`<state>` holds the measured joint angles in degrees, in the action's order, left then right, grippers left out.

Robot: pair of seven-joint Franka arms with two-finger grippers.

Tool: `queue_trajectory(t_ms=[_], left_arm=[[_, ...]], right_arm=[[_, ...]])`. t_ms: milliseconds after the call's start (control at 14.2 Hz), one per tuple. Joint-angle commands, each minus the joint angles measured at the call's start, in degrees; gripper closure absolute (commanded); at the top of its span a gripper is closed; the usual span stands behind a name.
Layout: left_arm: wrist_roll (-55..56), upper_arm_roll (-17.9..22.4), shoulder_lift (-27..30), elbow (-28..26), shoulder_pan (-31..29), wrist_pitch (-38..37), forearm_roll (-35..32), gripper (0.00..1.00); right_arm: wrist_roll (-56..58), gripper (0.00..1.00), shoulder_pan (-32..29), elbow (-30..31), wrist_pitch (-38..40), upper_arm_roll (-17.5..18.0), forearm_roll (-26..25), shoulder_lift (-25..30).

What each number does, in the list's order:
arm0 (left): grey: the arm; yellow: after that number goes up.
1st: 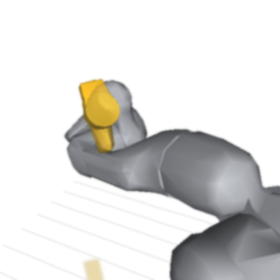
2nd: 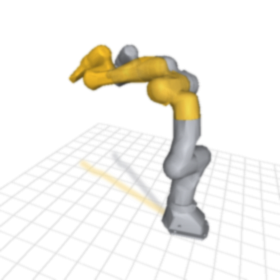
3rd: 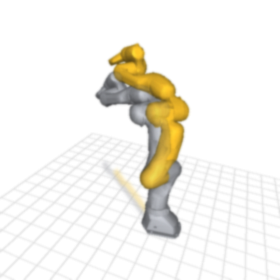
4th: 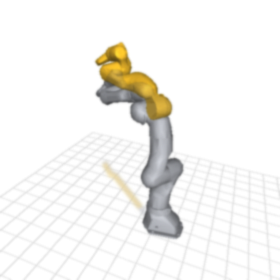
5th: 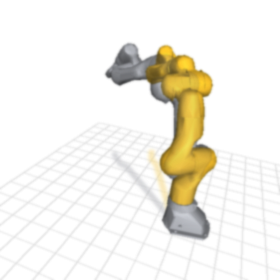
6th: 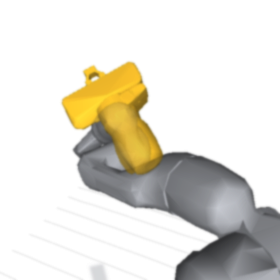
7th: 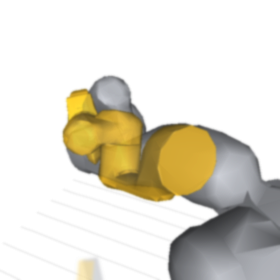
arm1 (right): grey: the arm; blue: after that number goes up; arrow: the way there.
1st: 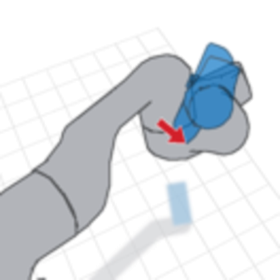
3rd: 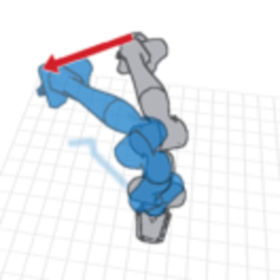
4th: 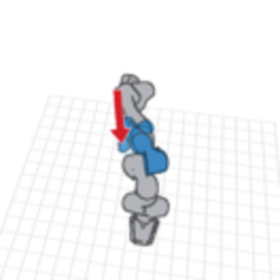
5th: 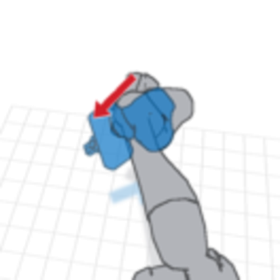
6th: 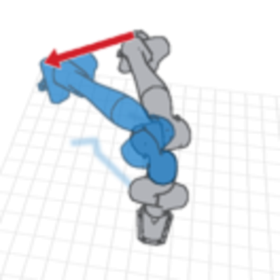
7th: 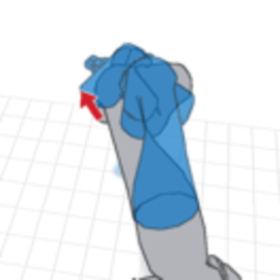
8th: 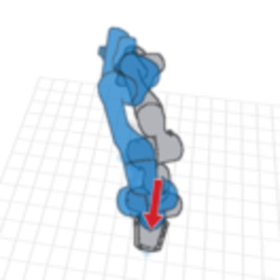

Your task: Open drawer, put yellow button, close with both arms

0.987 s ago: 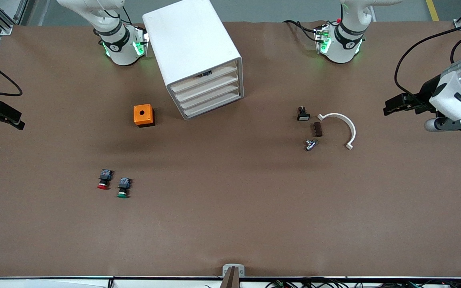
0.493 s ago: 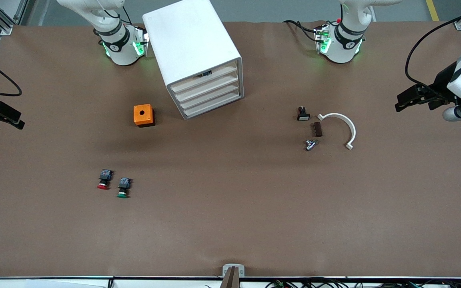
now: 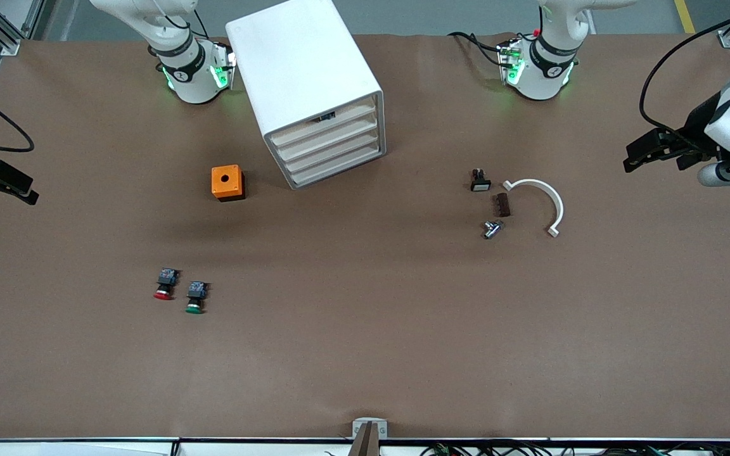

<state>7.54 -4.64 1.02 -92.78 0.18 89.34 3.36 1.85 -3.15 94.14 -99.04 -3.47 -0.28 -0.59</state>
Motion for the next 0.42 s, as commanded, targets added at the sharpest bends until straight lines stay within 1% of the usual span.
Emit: queue_trajectory(t_ms=[0,352], left_arm=[[-0.4,-0.2,0.7,0.8,0.2,-0.9,-1.1,0.01],[-0.3,-0.2,0.6,1.0,0.2,-0.9,-1.1,0.01]], right_arm=[[-0.3,0.0,-1.2,0.1,0.7,0.8,1.1,0.7],[0.7,0.0,-1.3,0.2,0.6,0.8,1.1,0.5]])
